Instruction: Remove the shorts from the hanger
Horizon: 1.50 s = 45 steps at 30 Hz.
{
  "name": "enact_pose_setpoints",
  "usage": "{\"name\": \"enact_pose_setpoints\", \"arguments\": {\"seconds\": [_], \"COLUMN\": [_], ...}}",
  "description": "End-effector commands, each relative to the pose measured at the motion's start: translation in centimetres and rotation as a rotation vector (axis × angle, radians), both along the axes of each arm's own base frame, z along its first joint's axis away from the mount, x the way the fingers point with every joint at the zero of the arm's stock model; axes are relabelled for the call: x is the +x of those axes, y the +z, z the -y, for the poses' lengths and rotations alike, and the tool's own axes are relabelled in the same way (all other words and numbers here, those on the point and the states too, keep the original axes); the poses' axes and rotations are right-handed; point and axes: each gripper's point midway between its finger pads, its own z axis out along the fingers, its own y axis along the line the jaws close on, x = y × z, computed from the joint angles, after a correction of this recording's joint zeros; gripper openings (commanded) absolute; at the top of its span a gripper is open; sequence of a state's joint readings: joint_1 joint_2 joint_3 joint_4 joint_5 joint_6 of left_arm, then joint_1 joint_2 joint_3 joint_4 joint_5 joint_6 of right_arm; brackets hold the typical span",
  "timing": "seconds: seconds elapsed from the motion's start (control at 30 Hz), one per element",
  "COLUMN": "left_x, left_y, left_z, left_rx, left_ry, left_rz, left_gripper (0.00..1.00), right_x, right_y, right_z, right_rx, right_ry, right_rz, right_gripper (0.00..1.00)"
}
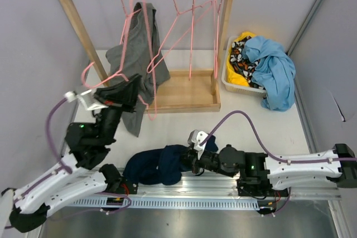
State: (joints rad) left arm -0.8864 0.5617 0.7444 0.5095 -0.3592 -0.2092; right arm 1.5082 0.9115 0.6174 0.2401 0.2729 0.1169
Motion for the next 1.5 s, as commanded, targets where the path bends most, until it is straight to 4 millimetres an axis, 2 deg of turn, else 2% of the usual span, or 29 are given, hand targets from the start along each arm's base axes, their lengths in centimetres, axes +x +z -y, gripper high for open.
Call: {"name": "enact_pose_setpoints", "arguments": {"seconds": [0.0,0.03,0.1,0.13,0.2,0.27,0.33,0.37,0.43,0.47,0.53,0.57,0.6,0.63,0.67,0.7,0.73,0.77,0.8,0.83,0.87,0.9,0.97,1.0,1.1,1.23,1.37,1.4,1.47], "left_x": [-2.6,-2.6,-1.5,-1.0,-1.6,-2.0,-3.3,-3.6,-4.0,-4.1,-4.2,-4.0,-3.9,-3.8,-3.5,-3.5,-3.5,-3.5,-3.7,-3.8,-3.8,-3.7,-3.6,-3.6,-3.5,-2.9,-1.9,-1.6,-0.8], "left_y": [6.0,7.4,6.0,4.0,3.7,0.8,-0.4,-2.7,-4.7,-7.0,-10.4,-11.6,-12.7,-13.8,-15.5,-15.9,-16.1,-16.8,-16.6,-16.9,-17.1,-17.3,-17.8,-17.9,-18.1,-18.1,-18.8,-18.9,-19.1], "left_z": [-0.1,-0.2,1.2,1.8,1.1,0.6,-0.1,0.0,-0.3,-0.6,-1.0,-1.0,-1.2,-1.5,-2.5,-2.9,-3.1,-3.3,-3.7,-3.7,-3.9,-4.1,-4.1,-4.0,-4.0,-4.1,-3.0,-2.8,-1.8], "left_rx": [-0.092,-0.036,0.085,0.189,0.236,0.347,0.383,0.446,0.484,0.53,0.595,0.62,0.637,0.638,0.674,0.67,0.654,0.656,0.633,0.628,0.626,0.626,0.637,0.638,0.639,0.652,0.691,0.696,0.705], "left_ry": [-0.087,-0.084,-0.08,-0.075,-0.073,-0.083,-0.126,-0.148,-0.163,-0.164,-0.153,-0.145,-0.133,-0.112,-0.055,-0.04,-0.033,-0.022,-0.017,-0.016,-0.01,0.001,0.011,0.008,0.012,0.04,0.054,0.056,0.056], "left_rz": [0.169,0.124,0.048,-0.015,-0.049,-0.152,-0.205,-0.267,-0.339,-0.415,-0.528,-0.574,-0.619,-0.675,-0.74,-0.754,-0.764,-0.778,-0.774,-0.784,-0.792,-0.799,-0.815,-0.818,-0.82,-0.817,-0.829,-0.828,-0.826], "left_gripper": [0.0,0.0,0.0,0.0,0.0,0.0,0.0,0.0,0.0,0.0,0.0,0.0,0.0,0.0,0.0,0.0,0.0,0.0,0.0,0.0,0.0,0.0,0.0,0.0,0.0,0.0,0.0,0.0,0.0], "right_x": [0.9,1.5,2.8,4.0,5.8,7.9,9.7,10.0,11.1,12.1,12.9,14.7,14.3,15.0,17.0,20.5,20.0,22.6,27.1,27.3,29.2,30.8,35.0,39.2,40.8,44.2,48.3,50.0,50.4], "right_y": [5.8,6.1,8.1,9.7,12.0,17.1,20.7,24.1,27.3,28.3,33.2,33.3,36.9,38.4,38.6,38.2,41.8,41.6,40.4,42.5,42.7,42.7,43.0,41.0,42.3,40.5,35.3,31.8,29.0], "right_z": [0.4,1.0,3.3,4.8,7.9,13.3,18.0,20.4,23.4,23.4,26.6,24.7,26.5,25.9,27.2,25.6,26.1,28.6,28.0,28.1,30.5,31.1,31.2,31.9,34.3,35.5,35.3,35.2,34.5], "right_rx": [0.181,0.189,0.23,0.254,0.261,0.367,0.409,0.473,0.486,0.426,0.45,0.354,0.404,0.392,0.334,0.266,0.32,0.255,0.251,0.286,0.283,0.299,0.341,0.325,0.387,0.441,0.405,0.372,0.386], "right_ry": [-0.078,-0.111,-0.186,-0.26,-0.362,-0.526,-0.673,-0.723,-0.839,-0.895,-1.023,-1.031,-1.063,-1.046,-1.121,-1.122,-1.072,-1.151,-1.14,-1.08,-1.127,-1.129,-1.07,-1.081,-1.12,-1.116,-1.098,-1.096,-1.064], "right_rz": [0.029,0.041,0.06,0.073,0.14,0.167,0.252,0.277,0.365,0.432,0.524,0.554,0.584,0.623,0.626,0.613,0.672,0.668,0.597,0.638,0.639,0.627,0.599,0.547,0.599,0.562,0.451,0.37,0.306], "right_gripper": [0.0,0.0,0.0,0.0,0.0,0.0,0.0,0.0,0.0,0.0,0.0,0.0,0.0,0.0,0.0,0.0,0.0,0.0,0.0,0.0,0.0,0.0,0.0,0.0,0.0,0.0,0.0,0.0,0.0]}}
